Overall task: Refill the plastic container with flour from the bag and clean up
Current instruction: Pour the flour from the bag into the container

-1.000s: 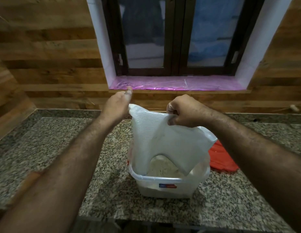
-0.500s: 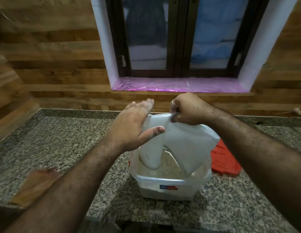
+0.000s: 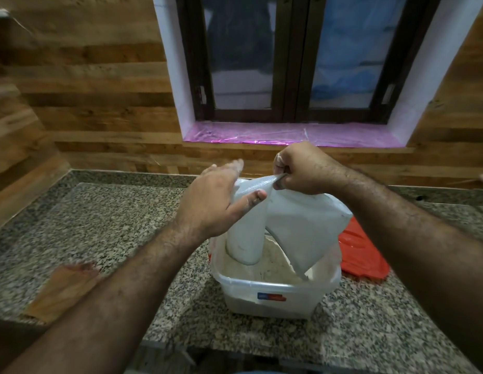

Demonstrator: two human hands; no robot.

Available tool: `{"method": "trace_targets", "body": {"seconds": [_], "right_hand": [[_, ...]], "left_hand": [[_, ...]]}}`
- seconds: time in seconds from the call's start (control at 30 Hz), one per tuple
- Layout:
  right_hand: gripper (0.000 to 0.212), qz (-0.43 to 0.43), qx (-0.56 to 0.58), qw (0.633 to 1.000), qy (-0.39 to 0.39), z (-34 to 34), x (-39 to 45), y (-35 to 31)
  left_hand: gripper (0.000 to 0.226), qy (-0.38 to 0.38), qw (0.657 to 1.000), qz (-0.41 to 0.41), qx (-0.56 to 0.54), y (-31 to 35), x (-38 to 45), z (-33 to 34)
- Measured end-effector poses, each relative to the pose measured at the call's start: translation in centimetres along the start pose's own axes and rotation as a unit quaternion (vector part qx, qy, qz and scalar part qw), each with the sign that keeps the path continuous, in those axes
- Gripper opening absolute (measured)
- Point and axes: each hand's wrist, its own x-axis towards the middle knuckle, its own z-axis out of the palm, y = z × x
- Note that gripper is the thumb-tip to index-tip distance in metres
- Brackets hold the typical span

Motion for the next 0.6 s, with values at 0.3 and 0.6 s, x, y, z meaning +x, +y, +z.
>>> {"method": "trace_targets", "body": {"seconds": [0.3,0.6], "right_hand": [[0.016,0.002,0.021,1.0,0.013,-0.3,0.0,0.4],[0.025,-0.019,0.03,0.999,0.032,-1.9,0.1,-0.2]], "left_hand": [[0.1,0.047,0.999,0.002,0.022,0.2,-0.1,-0.1],[0.081,-0.035,0.995,-0.012,0.089,1.3,2.1,-2.4]]}}
